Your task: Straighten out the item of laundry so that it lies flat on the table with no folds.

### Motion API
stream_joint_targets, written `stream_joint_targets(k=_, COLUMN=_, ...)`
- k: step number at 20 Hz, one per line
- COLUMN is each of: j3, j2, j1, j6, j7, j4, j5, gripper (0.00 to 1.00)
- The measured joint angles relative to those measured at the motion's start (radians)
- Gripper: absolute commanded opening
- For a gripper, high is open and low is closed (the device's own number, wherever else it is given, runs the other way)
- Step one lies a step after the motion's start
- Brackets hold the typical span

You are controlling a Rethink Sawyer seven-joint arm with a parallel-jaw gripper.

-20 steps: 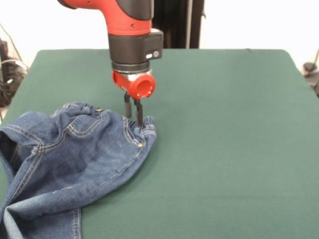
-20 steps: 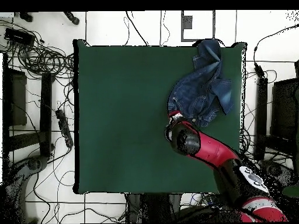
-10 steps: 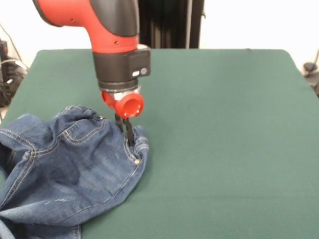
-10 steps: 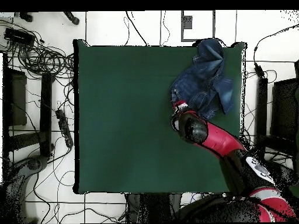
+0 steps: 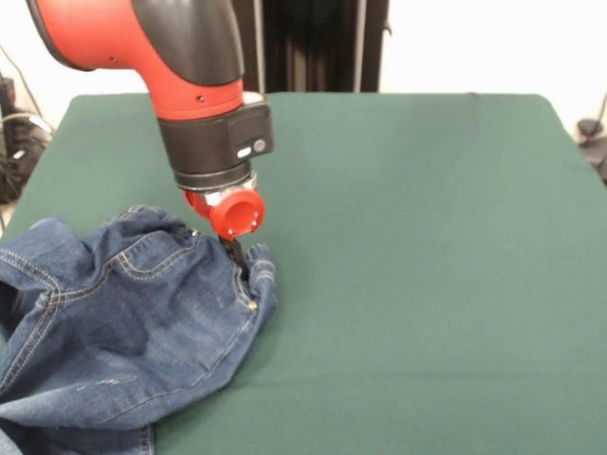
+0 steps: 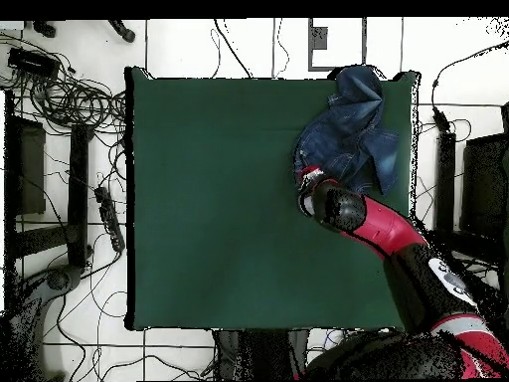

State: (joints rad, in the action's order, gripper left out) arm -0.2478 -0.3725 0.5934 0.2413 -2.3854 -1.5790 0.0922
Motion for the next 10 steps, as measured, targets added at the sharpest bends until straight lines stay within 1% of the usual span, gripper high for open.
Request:
stream_joint_targets(k=4, j3=-0.013, j2=0.012, j1=-0.001, j6=0.007, j7=0.0, j4=0.034, j5=0.0, gripper=0.0)
stream_joint_targets(k=10, j3=-0.024, j2=0.021, j1=0.0, j6=0.007, j7=0.0, j4=0.051, j5=0.0, gripper=0.0)
